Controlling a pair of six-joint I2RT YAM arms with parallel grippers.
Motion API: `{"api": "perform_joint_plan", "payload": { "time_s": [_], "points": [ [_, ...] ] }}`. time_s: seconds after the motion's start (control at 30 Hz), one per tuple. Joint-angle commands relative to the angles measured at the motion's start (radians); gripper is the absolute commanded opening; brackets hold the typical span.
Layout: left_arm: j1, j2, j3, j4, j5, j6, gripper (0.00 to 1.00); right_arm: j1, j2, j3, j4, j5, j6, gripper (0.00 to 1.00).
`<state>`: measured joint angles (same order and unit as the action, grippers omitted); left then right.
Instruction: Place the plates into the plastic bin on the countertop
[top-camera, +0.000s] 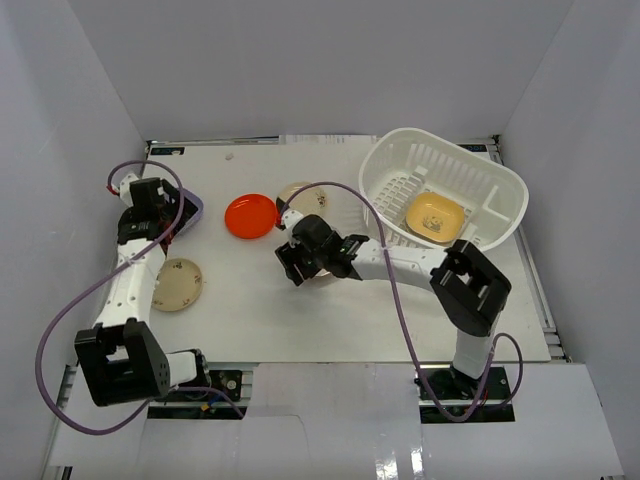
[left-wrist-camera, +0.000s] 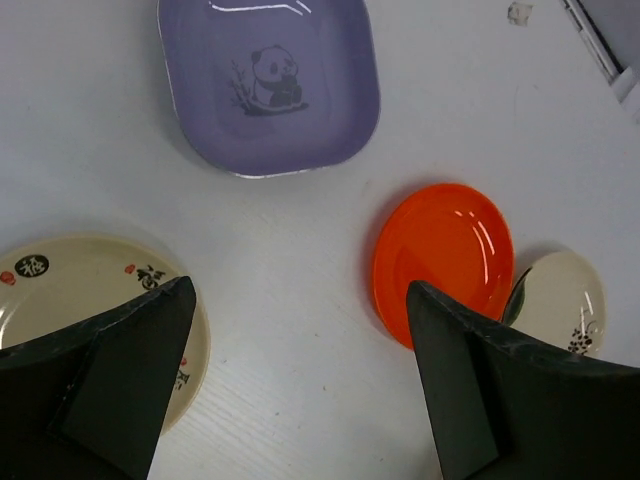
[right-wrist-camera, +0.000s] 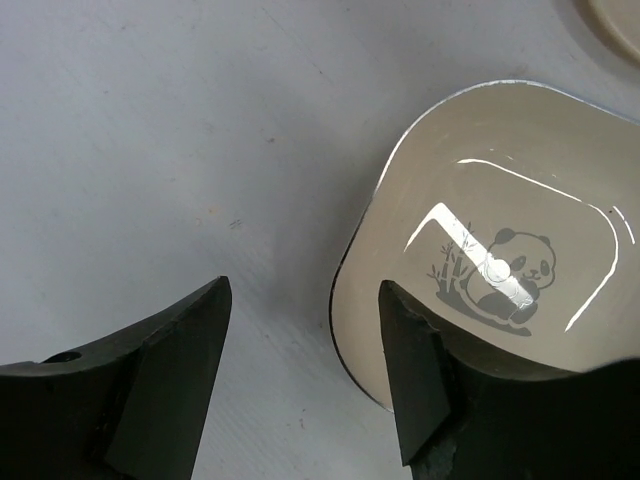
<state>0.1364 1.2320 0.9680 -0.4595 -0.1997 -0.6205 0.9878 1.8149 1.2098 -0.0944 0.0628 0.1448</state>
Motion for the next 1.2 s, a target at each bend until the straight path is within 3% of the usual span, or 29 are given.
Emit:
{"api": "perform_joint_plan", "payload": {
  "time_s": [0.0,0.13,0.2,0.23,0.3,0.33,0.37,0.63,0.87,0.97,1.0,1.07,1.1,1.17],
  "points": [
    [0.089,0.059,0.089,0.048,0.091,-0.01,0.97,0.021,0.047,0.054,-0.01,0.127,-0.002,0.66],
    [0.173,0.199,0.107,0.07,0.154,-0.036,0.95,0.043,0.107,0.091,-0.031,0.196,0.002,0.58],
    [0.212,0.254,0.126,0.082,0.193,-0.03,0.93,0.048,0.124,0.103,-0.039,0.227,0.007,0.49],
    [0.221,0.314,0.135,0.087,0.201,-0.028,0.92,0.054,0.124,0.108,-0.041,0.235,0.012,0.36],
    [0.253,0.371,0.158,0.093,0.27,-0.021,0.9,0.071,0.103,0.105,-0.062,0.262,0.019,0.24],
    [0.267,0.42,0.164,0.093,0.305,-0.024,0.89,0.086,0.092,0.103,-0.076,0.294,0.019,0.11],
    [0.285,0.437,0.167,0.107,0.325,-0.025,0.89,0.118,0.058,0.102,-0.094,0.345,0.021,0.09],
    [0.307,0.596,0.239,0.15,0.37,-0.021,0.88,0.183,-0.227,0.022,-0.079,0.324,0.0,0.08],
    [0.318,0.688,0.273,0.206,0.388,-0.022,0.76,0.134,-0.38,0.1,-0.122,0.546,-0.215,0.08],
    [0.318,0.722,0.285,0.211,0.393,-0.025,0.66,-0.024,-0.394,0.106,-0.159,0.537,-0.226,0.08],
    [0.318,0.734,0.287,0.217,0.396,-0.027,0.53,-0.123,-0.4,0.088,-0.159,0.522,-0.226,0.08],
    [0.319,0.745,0.291,0.222,0.402,-0.034,0.4,-0.219,-0.407,0.073,-0.157,0.5,-0.218,0.08],
    [0.319,0.748,0.293,0.225,0.405,-0.039,0.22,-0.265,-0.401,0.068,-0.159,0.485,-0.209,0.08],
    [0.321,0.748,0.288,0.232,0.417,-0.057,0.02,-0.377,-0.372,0.08,-0.18,0.45,-0.186,0.08]
  ]
}}
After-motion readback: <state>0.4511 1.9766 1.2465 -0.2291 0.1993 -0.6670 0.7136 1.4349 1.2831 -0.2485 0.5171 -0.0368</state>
